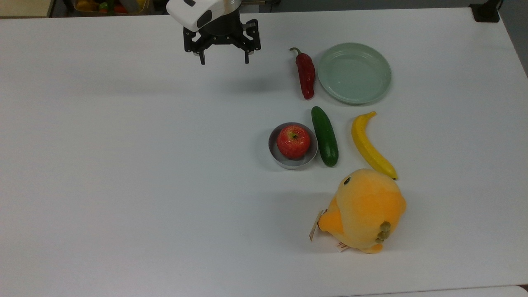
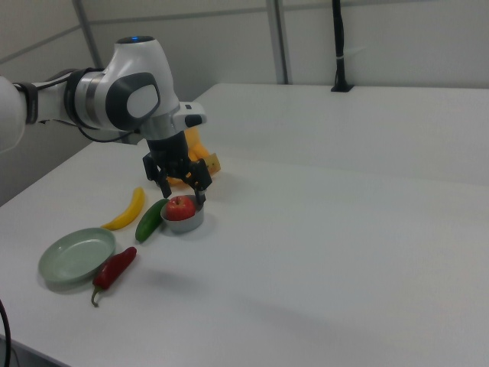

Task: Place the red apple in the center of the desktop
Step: 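Move the open gripper over the red apple in the grey bowl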

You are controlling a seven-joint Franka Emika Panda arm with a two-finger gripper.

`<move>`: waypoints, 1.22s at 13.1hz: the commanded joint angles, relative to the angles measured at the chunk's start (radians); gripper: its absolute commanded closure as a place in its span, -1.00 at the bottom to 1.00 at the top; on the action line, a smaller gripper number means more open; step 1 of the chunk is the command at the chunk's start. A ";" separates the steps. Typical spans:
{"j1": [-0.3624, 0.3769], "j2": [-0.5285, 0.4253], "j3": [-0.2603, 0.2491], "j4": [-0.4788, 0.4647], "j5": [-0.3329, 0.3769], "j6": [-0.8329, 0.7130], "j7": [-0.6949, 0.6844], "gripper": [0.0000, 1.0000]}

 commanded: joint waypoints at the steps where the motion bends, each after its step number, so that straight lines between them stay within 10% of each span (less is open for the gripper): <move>1: 0.017 -0.026 -0.010 -0.031 0.020 -0.021 -0.100 -1.00; 10: 0.018 0.006 0.010 -0.015 0.023 -0.006 -0.004 -1.00; 16: 0.012 0.174 0.082 0.176 0.014 0.003 0.183 -1.00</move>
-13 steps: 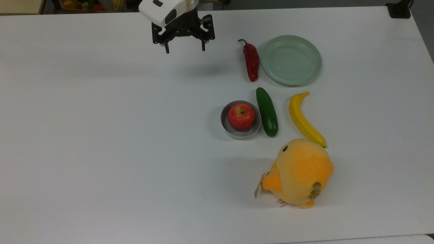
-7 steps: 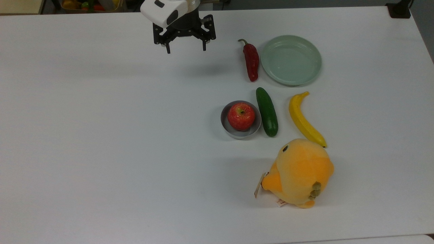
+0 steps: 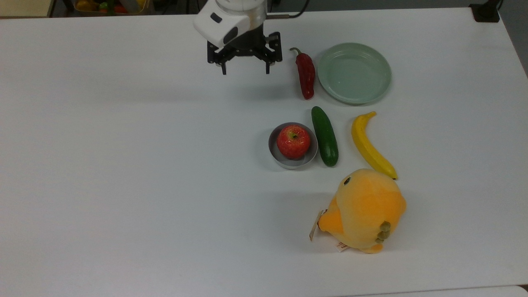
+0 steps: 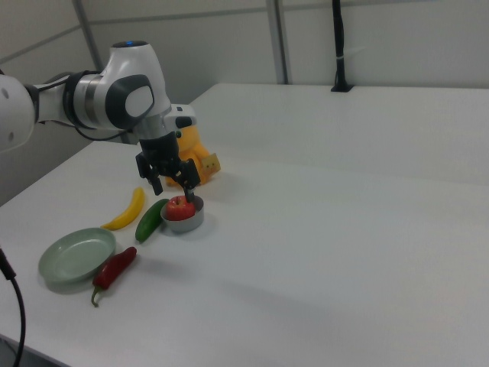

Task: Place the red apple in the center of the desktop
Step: 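Move the open gripper over the red apple in the grey bowl, then lower the gripper, close on the red apple and lift it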

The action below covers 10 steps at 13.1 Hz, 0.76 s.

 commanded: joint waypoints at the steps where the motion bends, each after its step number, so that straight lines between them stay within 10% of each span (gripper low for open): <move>1: 0.010 0.111 0.007 0.129 0.003 0.009 0.112 -1.00; 10: 0.119 0.351 0.055 0.270 -0.123 0.158 0.265 -1.00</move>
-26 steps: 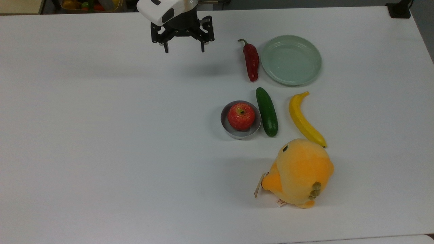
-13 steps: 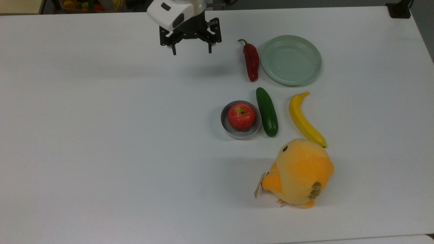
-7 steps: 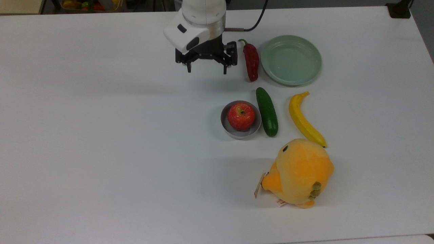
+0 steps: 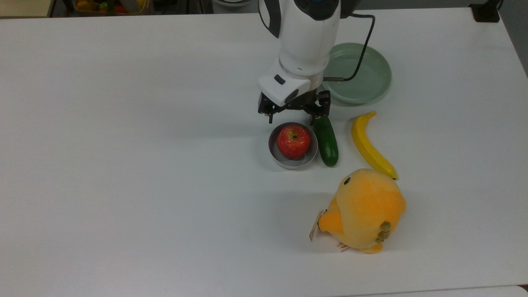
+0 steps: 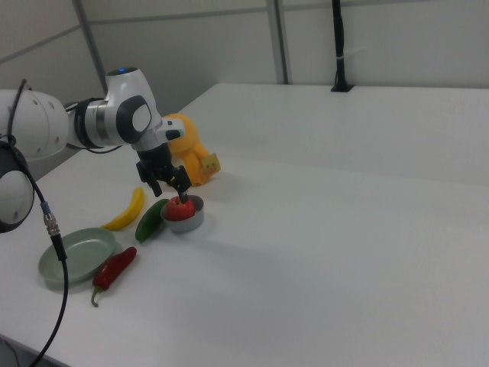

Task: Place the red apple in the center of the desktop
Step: 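Lower the gripper, close on the red apple and lift it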

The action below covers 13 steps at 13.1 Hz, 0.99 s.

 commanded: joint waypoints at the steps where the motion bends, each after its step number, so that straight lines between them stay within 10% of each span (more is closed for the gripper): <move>1: 0.012 0.051 -0.002 0.041 -0.030 0.074 0.024 -1.00; 7: 0.028 0.134 -0.002 0.082 -0.079 0.082 0.030 -0.95; 8: 0.031 0.134 -0.002 0.082 -0.099 0.081 0.030 -0.41; 9: 0.029 0.132 -0.002 0.081 -0.110 0.082 0.030 0.55; 13: 0.028 0.121 -0.001 0.082 -0.110 0.079 0.031 0.63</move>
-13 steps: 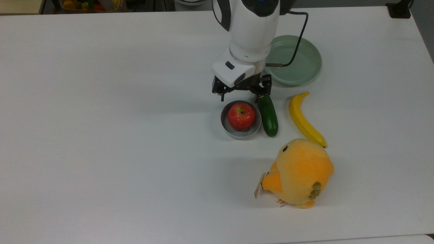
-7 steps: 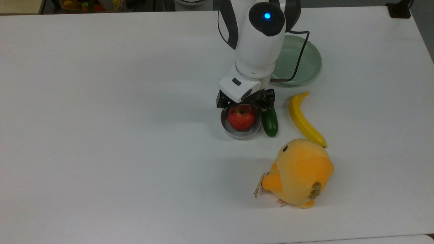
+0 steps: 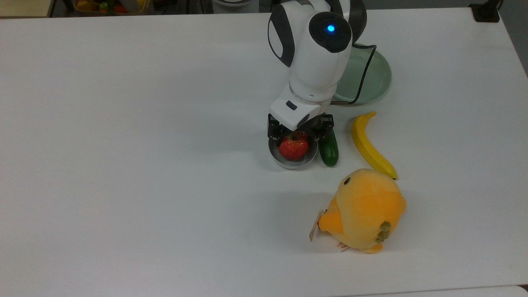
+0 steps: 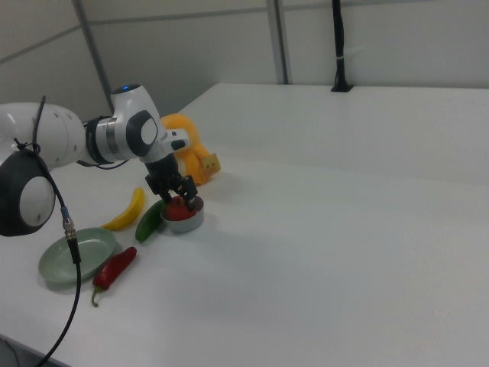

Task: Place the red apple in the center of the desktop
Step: 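Lower the gripper, close on the red apple and lift it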

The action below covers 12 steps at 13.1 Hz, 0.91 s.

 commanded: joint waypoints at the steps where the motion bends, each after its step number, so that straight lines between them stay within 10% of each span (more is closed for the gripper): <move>1: 0.009 -0.010 -0.004 0.012 -0.022 0.001 0.027 0.63; 12: -0.098 -0.374 -0.030 -0.256 -0.001 -0.063 -0.112 0.61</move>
